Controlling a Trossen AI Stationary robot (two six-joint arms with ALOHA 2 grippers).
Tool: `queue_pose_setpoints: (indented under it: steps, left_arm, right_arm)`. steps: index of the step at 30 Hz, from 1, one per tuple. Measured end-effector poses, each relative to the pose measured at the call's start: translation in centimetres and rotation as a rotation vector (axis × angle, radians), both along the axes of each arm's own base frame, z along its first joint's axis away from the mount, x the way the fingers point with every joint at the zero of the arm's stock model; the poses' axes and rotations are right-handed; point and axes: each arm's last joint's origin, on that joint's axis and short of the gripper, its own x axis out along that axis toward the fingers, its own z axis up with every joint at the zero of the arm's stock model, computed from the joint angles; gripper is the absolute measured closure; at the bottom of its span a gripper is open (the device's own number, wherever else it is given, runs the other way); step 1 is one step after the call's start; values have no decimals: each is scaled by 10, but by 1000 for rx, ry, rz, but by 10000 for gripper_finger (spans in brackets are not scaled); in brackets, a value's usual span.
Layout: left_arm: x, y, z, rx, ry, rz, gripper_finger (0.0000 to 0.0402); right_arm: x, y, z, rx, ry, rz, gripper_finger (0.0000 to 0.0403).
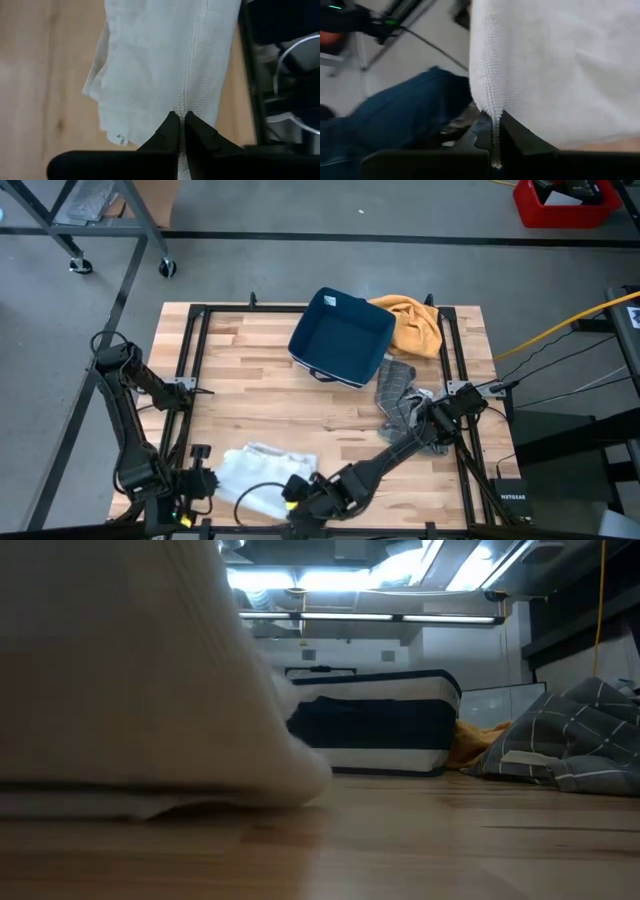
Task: Fold towel
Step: Fold the white patterned towel
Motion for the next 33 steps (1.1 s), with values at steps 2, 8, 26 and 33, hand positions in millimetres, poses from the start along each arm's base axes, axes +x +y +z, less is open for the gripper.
queue_pose_setpoints:
  steps: [2,8,26,33]
  left_arm:
    - [-1,-2,0,-12,-7,-4,399]
    - [5,3,1,43,-46,1,398]
    - [38,45,-9,264,-15,172,398]
    - [32,34,-10,132,81,129,396]
  right_arm:
    - [-2,6,2,14,-18,-8,388]
    - [-7,5,-2,-57,6,-50,388]
    - [0,-50,-16,-260,219,-144,385]
    - [2,-34,-11,-135,169,-78,384]
